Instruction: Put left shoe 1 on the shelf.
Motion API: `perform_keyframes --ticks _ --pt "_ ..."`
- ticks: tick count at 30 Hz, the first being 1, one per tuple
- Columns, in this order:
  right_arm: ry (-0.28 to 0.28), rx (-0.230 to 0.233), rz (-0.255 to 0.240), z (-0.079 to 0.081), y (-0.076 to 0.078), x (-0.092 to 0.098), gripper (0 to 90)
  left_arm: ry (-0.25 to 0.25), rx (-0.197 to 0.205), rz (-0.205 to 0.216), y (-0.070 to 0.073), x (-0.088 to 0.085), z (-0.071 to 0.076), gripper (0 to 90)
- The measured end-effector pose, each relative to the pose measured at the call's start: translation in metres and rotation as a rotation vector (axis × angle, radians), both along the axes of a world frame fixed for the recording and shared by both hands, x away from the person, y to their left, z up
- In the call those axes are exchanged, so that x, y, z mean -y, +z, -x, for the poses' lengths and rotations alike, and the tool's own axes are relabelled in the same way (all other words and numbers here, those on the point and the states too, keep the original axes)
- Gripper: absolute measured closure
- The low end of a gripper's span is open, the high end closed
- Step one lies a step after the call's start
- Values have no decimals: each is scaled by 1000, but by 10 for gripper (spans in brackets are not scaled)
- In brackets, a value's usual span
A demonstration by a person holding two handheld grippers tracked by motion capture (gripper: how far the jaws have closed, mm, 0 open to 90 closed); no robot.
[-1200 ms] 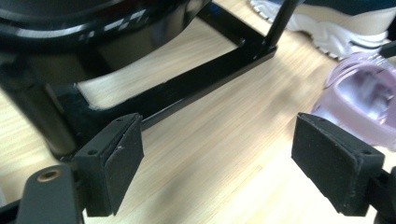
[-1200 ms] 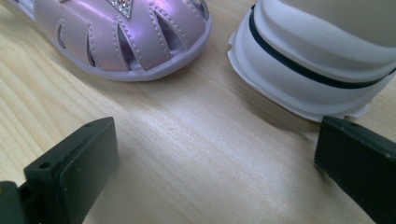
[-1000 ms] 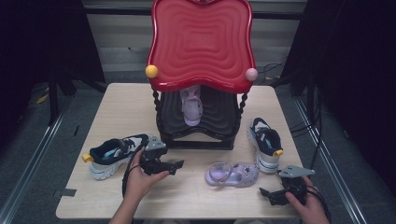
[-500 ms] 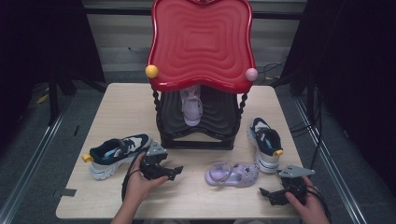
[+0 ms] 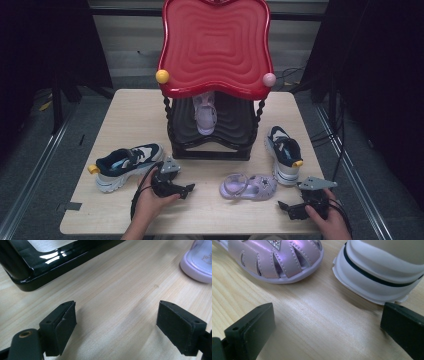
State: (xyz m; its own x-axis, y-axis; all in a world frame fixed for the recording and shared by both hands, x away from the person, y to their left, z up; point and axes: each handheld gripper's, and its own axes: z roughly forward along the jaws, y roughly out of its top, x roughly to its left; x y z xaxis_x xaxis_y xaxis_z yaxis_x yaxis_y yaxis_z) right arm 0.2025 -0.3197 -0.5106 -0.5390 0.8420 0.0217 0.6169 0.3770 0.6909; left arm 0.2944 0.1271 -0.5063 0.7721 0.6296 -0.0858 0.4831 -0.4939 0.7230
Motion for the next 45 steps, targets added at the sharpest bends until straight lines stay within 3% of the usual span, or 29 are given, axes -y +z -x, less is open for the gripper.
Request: perform_keyframes --ticks 7,16,20,26,29,31,33,35,37,38,39,42,45 --pt "0 2 -1 0 0 0 0 -30 49 -43 -2 2 3 154" --pt "-10 3 1 1 0 0 0 -23 46 -41 -2 3 4 149" --pt "4 18 -14 4 4 1 161 -25 49 -45 -2 3 4 146" --pt "49 28 -27 9 12 -2 250 -32 50 -52 -2 3 4 142" --pt "74 38 3 11 16 -9 277 -32 49 -51 -2 3 4 142" --pt "94 48 -12 13 19 -13 328 -32 49 -51 -2 3 4 142" --pt "112 38 -33 12 21 -17 368 -32 49 -51 -2 3 4 142" --pt "99 20 -87 10 21 -21 382 -31 48 -51 -2 3 4 142" --pt "115 15 -100 8 22 -26 428 -31 48 -51 -2 3 4 141" --pt "122 15 -85 6 22 -30 455 -30 48 -51 -2 3 4 141" --pt "138 19 -38 4 23 -36 480 -31 48 -51 -2 3 4 141" --pt "124 27 1 3 24 -39 501 -30 48 -51 -2 3 4 141" --pt "115 29 -12 1 27 -38 586 -30 48 -52 -2 3 4 141"
